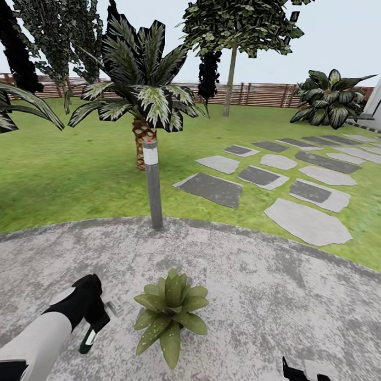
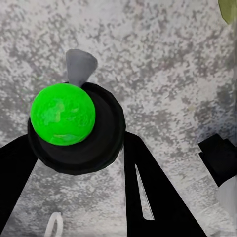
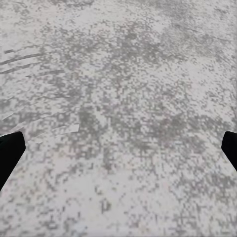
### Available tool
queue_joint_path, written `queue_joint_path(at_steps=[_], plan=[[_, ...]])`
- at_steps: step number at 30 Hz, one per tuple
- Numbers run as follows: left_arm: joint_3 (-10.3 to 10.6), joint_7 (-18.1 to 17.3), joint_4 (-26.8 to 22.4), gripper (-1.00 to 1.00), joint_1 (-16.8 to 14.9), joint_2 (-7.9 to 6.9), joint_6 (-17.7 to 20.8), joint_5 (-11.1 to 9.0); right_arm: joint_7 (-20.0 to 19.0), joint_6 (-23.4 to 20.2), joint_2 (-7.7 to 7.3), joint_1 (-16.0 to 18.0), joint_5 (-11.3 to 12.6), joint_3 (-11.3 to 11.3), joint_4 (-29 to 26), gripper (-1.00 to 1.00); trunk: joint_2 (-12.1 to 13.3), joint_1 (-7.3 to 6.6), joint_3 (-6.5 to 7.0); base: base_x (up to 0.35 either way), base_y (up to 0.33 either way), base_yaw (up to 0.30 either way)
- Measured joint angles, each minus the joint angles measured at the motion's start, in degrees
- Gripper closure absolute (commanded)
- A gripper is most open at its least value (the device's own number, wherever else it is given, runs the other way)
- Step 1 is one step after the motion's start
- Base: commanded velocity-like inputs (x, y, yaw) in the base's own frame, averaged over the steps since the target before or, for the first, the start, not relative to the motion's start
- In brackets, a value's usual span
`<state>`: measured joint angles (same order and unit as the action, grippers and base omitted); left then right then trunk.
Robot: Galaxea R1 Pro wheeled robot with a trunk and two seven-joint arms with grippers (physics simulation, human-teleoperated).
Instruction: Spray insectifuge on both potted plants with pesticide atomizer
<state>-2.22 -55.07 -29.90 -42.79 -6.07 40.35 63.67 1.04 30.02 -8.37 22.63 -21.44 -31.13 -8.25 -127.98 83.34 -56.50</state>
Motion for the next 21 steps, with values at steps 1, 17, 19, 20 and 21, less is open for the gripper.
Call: queue_joint_path(at_steps=[1,17,19,20,21], plan=[[-0.1,0.0,-0.5,1.00,0.0,0.03,0.1,0.0,0.0,0.0,-0.01,0.0,0.0,0.0,0.0,-1.00,0.0,0.00,0.00,0.053,0.000,0.000],[0.0,0.0,0.2,1.00,0.0,0.26,0.1,0.0,0.0,0.0,-0.15,0.0,0.0,0.0,0.0,-1.00,0.0,0.00,0.00,0.090,0.077,-0.043],[0.0,0.0,1.4,1.00,0.0,0.08,0.0,0.1,0.0,0.0,-0.14,0.0,0.0,0.0,0.0,-1.00,0.0,0.00,0.00,0.000,0.001,-0.215],[0.0,0.1,2.2,1.00,0.0,-0.04,-0.1,0.1,0.0,0.0,-0.15,0.0,0.0,0.0,0.0,-1.00,0.0,0.00,0.00,0.000,0.000,-0.088],[0.0,0.1,2.9,1.00,0.0,-0.15,-0.2,0.1,0.0,0.0,-0.15,0.0,0.0,0.0,0.0,-1.00,0.0,0.00,0.00,0.000,0.000,-0.056]])
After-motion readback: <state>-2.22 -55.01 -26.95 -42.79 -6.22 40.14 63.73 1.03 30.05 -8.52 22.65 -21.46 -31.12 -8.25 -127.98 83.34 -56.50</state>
